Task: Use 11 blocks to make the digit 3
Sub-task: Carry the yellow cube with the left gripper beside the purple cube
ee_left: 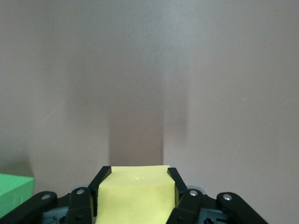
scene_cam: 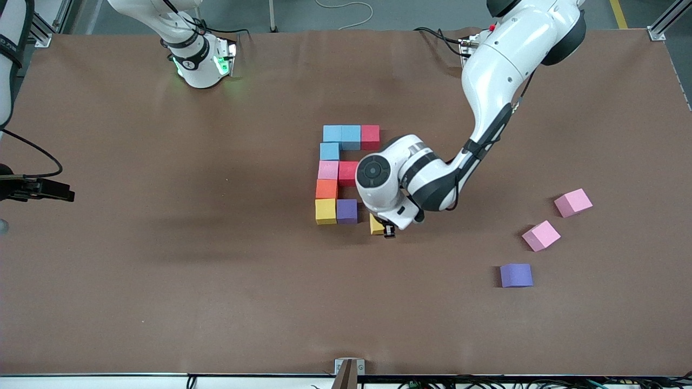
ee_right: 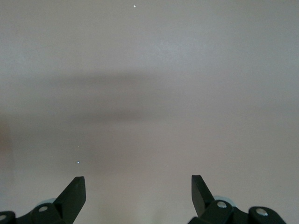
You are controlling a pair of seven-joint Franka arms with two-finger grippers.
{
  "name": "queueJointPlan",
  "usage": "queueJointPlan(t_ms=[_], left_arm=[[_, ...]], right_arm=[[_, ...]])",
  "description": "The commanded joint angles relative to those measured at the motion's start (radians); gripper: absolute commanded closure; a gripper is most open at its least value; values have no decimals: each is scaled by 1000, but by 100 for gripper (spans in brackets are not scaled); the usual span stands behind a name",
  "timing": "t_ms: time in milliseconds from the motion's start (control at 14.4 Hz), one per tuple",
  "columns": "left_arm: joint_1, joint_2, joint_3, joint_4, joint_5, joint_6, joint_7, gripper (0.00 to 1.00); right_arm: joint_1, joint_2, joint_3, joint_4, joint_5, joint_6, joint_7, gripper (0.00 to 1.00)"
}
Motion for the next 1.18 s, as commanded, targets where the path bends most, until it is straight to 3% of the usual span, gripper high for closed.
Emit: queueJointPlan(t_ms=[0,1115], left_arm=[[10,-76,4,-140,64,61,-68,66],[-42,-27,7,-110,77,82,-63,66]], right_arm=[[-20,-8,22,24,-3,-13,-3,0],[9,-32,33,22,-2,-111,1,0]])
